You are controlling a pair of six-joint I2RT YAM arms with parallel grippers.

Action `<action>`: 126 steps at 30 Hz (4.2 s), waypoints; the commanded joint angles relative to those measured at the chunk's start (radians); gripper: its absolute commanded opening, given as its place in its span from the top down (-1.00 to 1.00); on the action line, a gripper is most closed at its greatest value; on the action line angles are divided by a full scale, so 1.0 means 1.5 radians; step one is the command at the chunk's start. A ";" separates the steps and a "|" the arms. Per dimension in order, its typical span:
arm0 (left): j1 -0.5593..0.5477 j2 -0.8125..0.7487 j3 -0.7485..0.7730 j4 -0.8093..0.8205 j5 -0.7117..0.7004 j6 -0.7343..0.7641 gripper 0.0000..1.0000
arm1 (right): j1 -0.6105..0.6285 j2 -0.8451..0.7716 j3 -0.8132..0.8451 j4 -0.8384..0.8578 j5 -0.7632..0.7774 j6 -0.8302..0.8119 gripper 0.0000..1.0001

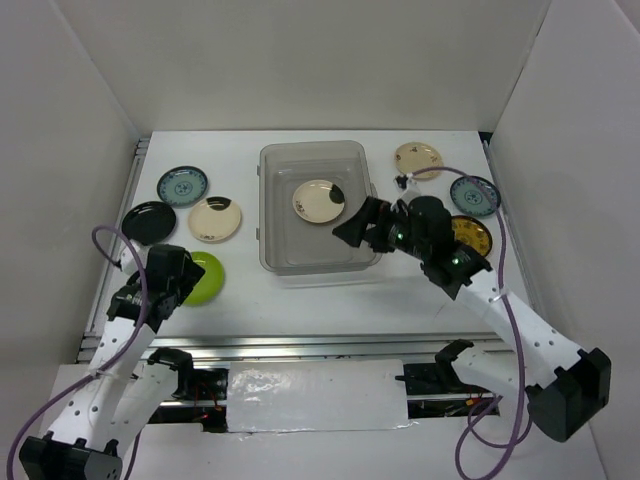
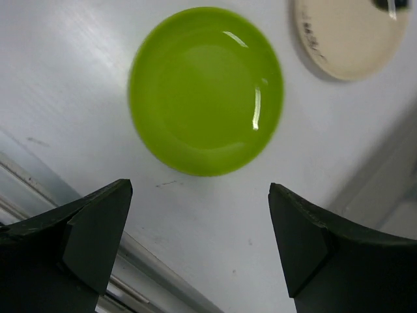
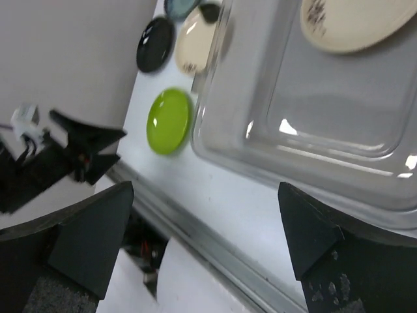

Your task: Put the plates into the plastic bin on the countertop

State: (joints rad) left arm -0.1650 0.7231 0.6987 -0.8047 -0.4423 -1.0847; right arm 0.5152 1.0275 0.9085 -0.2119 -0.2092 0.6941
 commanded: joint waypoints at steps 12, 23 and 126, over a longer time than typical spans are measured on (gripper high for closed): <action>0.021 0.057 -0.194 0.078 -0.106 -0.372 -0.99 | 0.079 -0.227 -0.231 0.100 -0.156 0.029 -1.00; 0.043 0.106 -0.204 0.170 -0.125 -0.319 -0.85 | 0.096 -0.257 -0.254 0.101 -0.149 0.028 -1.00; -0.235 -0.019 0.204 0.005 0.221 0.408 -0.99 | -0.732 0.199 -0.212 0.122 0.017 0.208 -1.00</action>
State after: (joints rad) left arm -0.5217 0.7406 0.9962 -0.7868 -0.1387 -0.5465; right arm -0.5770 1.2484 0.5209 -0.1204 -0.1741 0.9730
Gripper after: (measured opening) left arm 0.993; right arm 0.997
